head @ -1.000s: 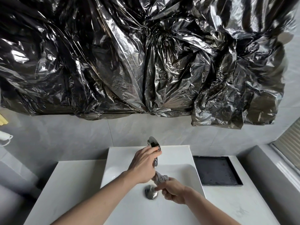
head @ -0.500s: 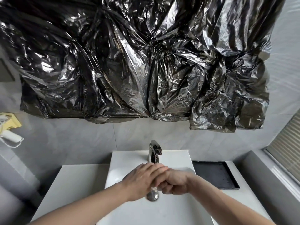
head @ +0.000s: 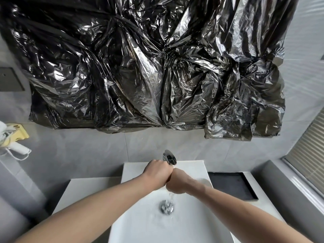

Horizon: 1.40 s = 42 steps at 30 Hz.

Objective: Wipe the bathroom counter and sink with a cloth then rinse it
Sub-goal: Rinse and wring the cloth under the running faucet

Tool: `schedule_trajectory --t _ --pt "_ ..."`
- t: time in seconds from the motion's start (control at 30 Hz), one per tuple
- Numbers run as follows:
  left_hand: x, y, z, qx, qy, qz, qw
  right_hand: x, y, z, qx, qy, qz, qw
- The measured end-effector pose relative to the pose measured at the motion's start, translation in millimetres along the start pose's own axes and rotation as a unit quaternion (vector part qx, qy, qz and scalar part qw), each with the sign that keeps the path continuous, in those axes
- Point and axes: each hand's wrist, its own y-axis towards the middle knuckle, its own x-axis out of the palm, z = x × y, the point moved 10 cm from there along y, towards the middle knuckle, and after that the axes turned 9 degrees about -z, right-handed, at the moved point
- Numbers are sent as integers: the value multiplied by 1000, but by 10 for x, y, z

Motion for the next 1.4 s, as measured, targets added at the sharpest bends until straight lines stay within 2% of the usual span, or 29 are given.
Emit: schedule_trajectory --t 0.27,0.4,0.47,0.53,0.6,0.67,0.77,0.83,0.87,0.93,1.0,1.07,1.13,1.2,1.4 --pt "113 -12 -35 -25 -69 -55 996 26 -49 141 15 -31 88 996" --pt "13 -46 -100 -27 -55 -37 997 -81 -52 98 -24 34 134 990" --pt "-42 -113 -150 -30 -93 7 995 -220 -75 148 -24 76 133 988" --pt "-197 -233 -197 -1 -140 114 983 -297 -66 251 -9 129 93 987" --pt "-265 -341 -142 72 -116 199 970 -264 -71 301 -2 222 22 975" --pt "-240 -417 -28 139 -59 226 962 -134 -100 230 -20 315 -80 946" --pt "-246 -449 40 164 -27 257 952 90 -222 -26 -55 359 -238 901" --pt "-321 -429 20 152 -16 280 948 185 -254 -105 -50 367 -274 887" --pt "-344 -386 4 140 -6 271 952 210 -234 -108 -39 366 -268 890" --pt "-320 -256 -20 109 34 209 971 238 -130 -36 -1 314 -214 925" --pt "-300 -204 -34 78 53 125 988 198 -4 25 31 192 -140 971" --pt "-225 -127 -65 43 39 60 997 86 74 13 40 33 -59 997" --pt "-184 -78 -83 10 17 38 999 -45 76 -16 26 -27 19 999" --pt "-112 -44 -110 -22 -32 17 999 -132 29 -2 25 -60 62 996" --pt "213 -9 -151 -88 -187 -60 977 -126 -8 27 17 -164 115 980"
